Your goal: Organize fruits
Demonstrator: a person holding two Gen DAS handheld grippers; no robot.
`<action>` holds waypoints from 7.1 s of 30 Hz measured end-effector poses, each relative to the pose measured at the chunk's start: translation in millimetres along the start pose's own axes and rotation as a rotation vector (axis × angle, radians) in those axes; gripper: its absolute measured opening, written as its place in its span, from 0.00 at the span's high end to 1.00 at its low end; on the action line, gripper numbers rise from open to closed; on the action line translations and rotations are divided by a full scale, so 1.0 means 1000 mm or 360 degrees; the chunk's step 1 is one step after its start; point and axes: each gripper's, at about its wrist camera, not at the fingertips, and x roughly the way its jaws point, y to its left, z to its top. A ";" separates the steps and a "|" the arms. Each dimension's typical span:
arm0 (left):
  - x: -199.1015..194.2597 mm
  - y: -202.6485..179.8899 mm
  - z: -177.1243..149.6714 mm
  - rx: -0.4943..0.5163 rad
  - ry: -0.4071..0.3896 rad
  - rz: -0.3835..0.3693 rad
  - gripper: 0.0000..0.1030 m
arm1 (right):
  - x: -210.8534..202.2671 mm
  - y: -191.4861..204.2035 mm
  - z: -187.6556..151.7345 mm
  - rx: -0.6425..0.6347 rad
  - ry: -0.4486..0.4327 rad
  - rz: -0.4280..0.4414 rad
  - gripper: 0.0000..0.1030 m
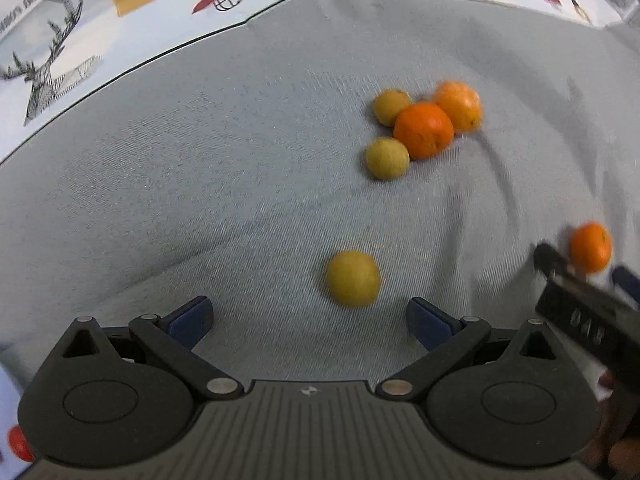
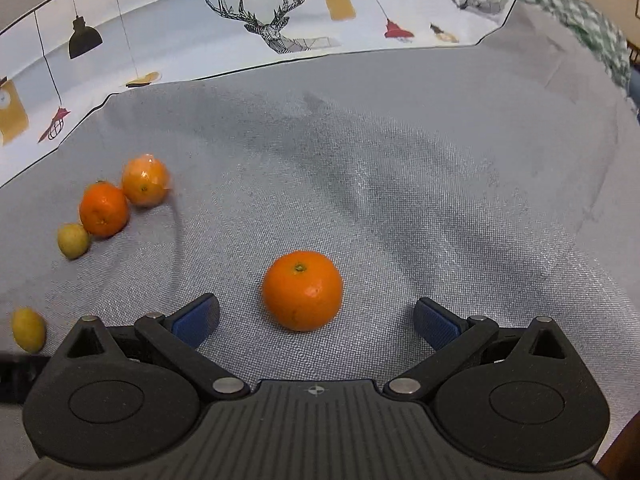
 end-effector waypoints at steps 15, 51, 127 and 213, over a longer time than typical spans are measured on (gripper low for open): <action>-0.068 -0.007 -0.018 0.0129 -0.0247 -0.0056 0.74 | -0.021 -0.018 0.004 0.0116 -0.0230 -0.0033 0.63; -0.370 0.179 -0.365 -0.0540 -0.0606 0.0130 0.74 | -0.413 0.074 -0.140 -0.0758 -0.0408 0.1140 0.63; -0.294 0.257 -0.293 -0.0738 -0.0402 0.0093 0.73 | -0.358 0.170 -0.144 -0.1072 -0.0232 0.1006 0.63; -0.350 0.215 -0.367 -0.0765 -0.0599 0.0282 0.00 | -0.432 0.133 -0.170 -0.1170 -0.0592 0.1031 0.01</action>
